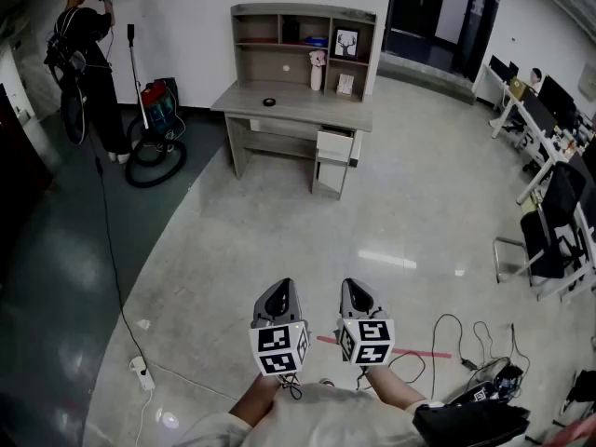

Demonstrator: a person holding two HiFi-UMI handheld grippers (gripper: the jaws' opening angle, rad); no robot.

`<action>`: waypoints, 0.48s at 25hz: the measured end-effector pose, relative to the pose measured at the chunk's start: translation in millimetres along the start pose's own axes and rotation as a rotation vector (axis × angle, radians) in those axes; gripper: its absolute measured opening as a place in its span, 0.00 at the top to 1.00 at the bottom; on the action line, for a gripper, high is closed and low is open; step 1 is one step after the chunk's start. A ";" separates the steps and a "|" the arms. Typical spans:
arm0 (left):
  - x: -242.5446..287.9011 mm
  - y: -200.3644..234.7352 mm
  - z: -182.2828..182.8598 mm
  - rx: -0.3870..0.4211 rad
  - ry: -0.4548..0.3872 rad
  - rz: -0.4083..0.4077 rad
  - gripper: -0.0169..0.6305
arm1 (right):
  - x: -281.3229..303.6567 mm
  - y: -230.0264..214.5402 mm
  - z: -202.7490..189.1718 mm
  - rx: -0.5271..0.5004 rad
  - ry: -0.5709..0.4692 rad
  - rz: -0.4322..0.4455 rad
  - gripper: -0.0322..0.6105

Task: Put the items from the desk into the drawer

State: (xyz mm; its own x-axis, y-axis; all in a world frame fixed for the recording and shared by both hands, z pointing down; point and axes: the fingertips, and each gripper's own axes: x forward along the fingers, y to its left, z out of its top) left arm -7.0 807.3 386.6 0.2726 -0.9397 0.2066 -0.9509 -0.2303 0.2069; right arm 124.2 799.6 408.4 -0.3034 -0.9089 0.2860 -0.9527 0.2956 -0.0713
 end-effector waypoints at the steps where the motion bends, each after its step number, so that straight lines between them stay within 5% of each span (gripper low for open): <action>1: 0.5 1.3 0.6 0.000 -0.002 -0.001 0.96 | 1.7 1.0 0.3 0.000 0.000 0.000 0.95; 12: -1.9 16.5 2.4 0.004 -0.001 -0.008 0.96 | 9.9 16.7 0.0 -0.011 0.006 -0.008 0.95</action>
State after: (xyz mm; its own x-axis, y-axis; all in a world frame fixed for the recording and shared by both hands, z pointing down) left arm -23.5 804.7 387.4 0.2797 -0.9382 0.2037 -0.9493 -0.2386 0.2045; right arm 105.2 795.6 410.1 -0.2954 -0.9097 0.2918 -0.9548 0.2914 -0.0580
